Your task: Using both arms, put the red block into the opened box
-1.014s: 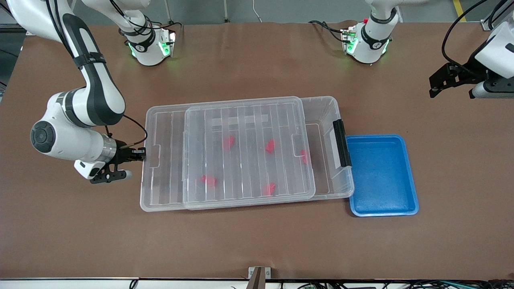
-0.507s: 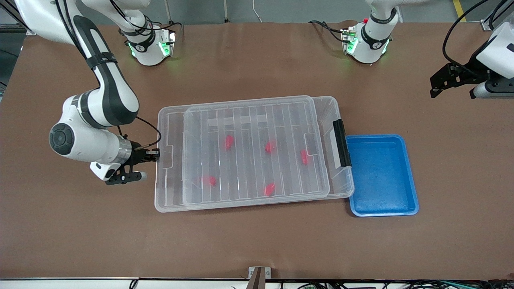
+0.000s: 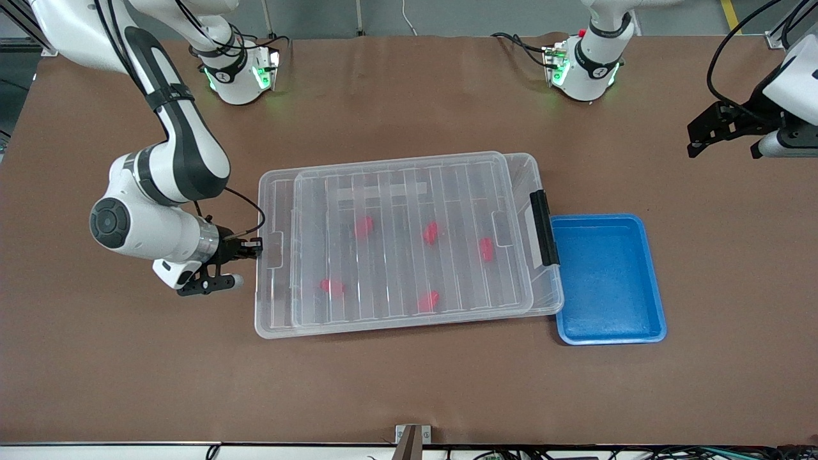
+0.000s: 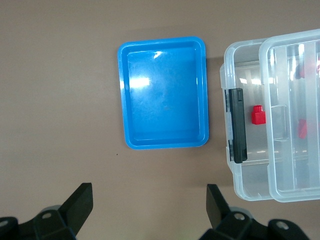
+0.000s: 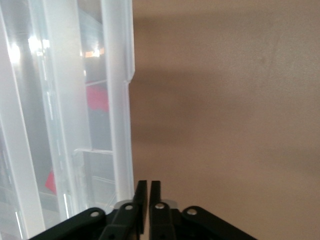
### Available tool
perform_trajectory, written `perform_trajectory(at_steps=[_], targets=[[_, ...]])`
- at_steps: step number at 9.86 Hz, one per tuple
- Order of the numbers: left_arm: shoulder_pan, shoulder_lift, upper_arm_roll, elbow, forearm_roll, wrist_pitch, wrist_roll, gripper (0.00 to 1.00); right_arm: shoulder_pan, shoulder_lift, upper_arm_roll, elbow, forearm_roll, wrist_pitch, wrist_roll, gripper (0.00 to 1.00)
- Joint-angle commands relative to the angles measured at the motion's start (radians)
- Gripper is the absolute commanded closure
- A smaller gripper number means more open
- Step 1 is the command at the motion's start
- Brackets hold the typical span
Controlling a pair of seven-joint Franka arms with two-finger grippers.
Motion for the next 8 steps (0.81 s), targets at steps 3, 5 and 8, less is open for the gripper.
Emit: perform_trajectory(at_steps=[3,5,8], targets=[[-0.003,0.027,0.005,0.003,-0.003,-0.001,0.01,0.0,-0.075,-0.193,-0.067,0.02,-0.13,-0.135,0.133,0.0],[-0.003,0.027,0.005,0.003,-0.009,-0.001,0.012,0.0,-0.077,-0.31,-0.142,0.021,-0.164,-0.219,0.154,0.0],[-0.003,0.027,0.005,0.003,-0.012,-0.003,0.012,0.0,-0.086,-0.444,-0.251,0.063,-0.172,-0.383,0.106,0.0]])
